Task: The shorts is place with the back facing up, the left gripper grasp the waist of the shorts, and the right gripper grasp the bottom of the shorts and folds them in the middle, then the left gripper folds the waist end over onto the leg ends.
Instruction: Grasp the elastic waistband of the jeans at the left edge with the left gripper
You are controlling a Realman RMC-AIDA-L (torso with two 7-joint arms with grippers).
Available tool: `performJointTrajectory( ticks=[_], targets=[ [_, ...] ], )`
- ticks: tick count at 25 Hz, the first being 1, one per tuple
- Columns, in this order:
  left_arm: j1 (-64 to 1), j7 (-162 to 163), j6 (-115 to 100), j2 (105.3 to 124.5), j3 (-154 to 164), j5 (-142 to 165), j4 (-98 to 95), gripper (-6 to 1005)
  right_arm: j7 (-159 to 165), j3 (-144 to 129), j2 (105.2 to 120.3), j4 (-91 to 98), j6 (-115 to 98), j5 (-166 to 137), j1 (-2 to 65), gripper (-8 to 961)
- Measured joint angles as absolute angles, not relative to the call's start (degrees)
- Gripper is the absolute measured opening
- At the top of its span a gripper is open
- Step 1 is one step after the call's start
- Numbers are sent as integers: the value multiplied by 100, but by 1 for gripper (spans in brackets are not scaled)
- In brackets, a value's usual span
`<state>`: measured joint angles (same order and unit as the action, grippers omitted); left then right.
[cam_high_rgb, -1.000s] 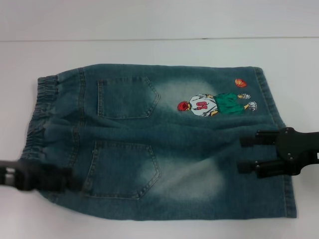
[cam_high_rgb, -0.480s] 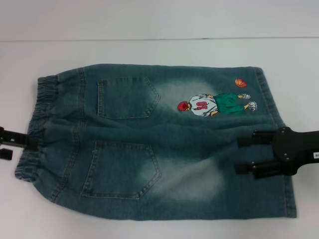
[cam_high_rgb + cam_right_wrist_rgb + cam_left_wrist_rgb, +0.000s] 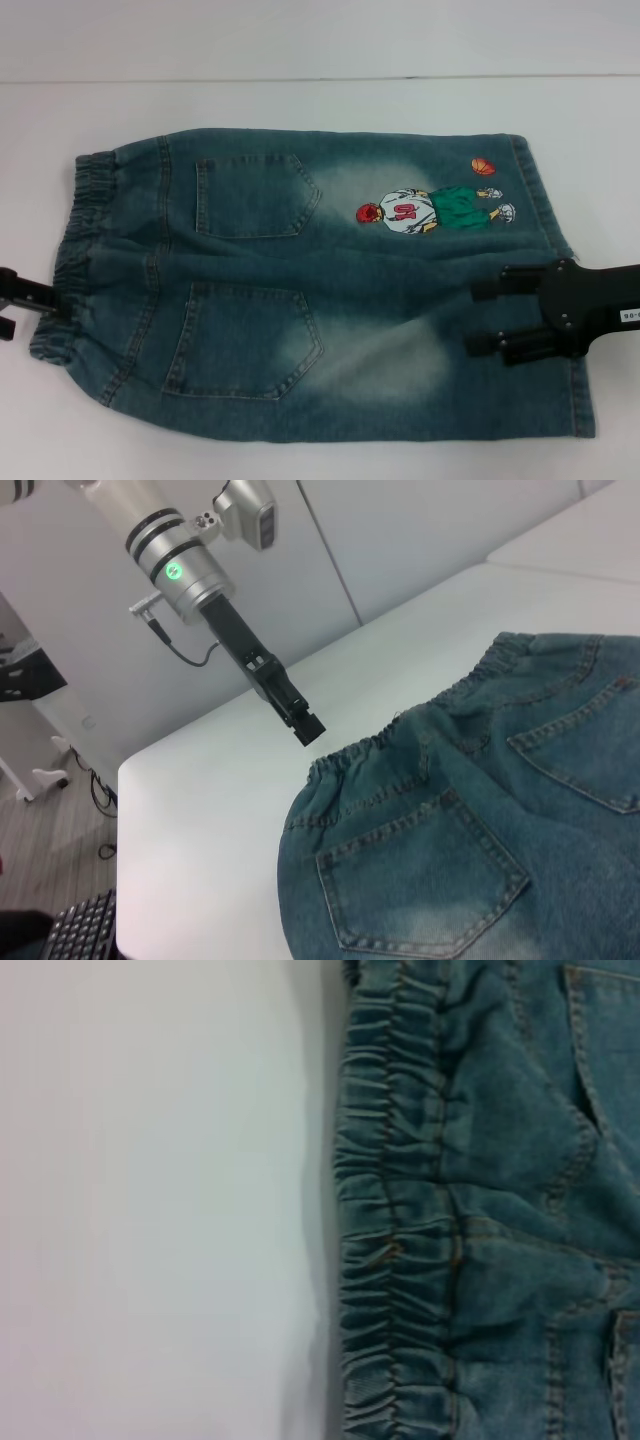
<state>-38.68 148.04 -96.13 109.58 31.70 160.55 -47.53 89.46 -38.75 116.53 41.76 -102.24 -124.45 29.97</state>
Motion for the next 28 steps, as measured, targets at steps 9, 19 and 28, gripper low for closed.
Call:
performJointTrajectory(
  ticks=[9, 19, 28],
  targets=[
    [-3881, 14833, -9241, 10988, 3235, 16202, -4371, 868, 8933, -3949, 11654, 4175, -10141, -12445, 3008, 911],
    [-3896, 14839, -9182, 11061, 3312, 16210, -4352, 862, 8929, -3990, 11663, 4166, -10086, -12445, 3007, 912],
    [-3943, 14843, -9230, 11104, 3314, 16175, -4350, 855, 8929, -3988, 11663, 4166, -10087, -12445, 3008, 911]
  ],
)
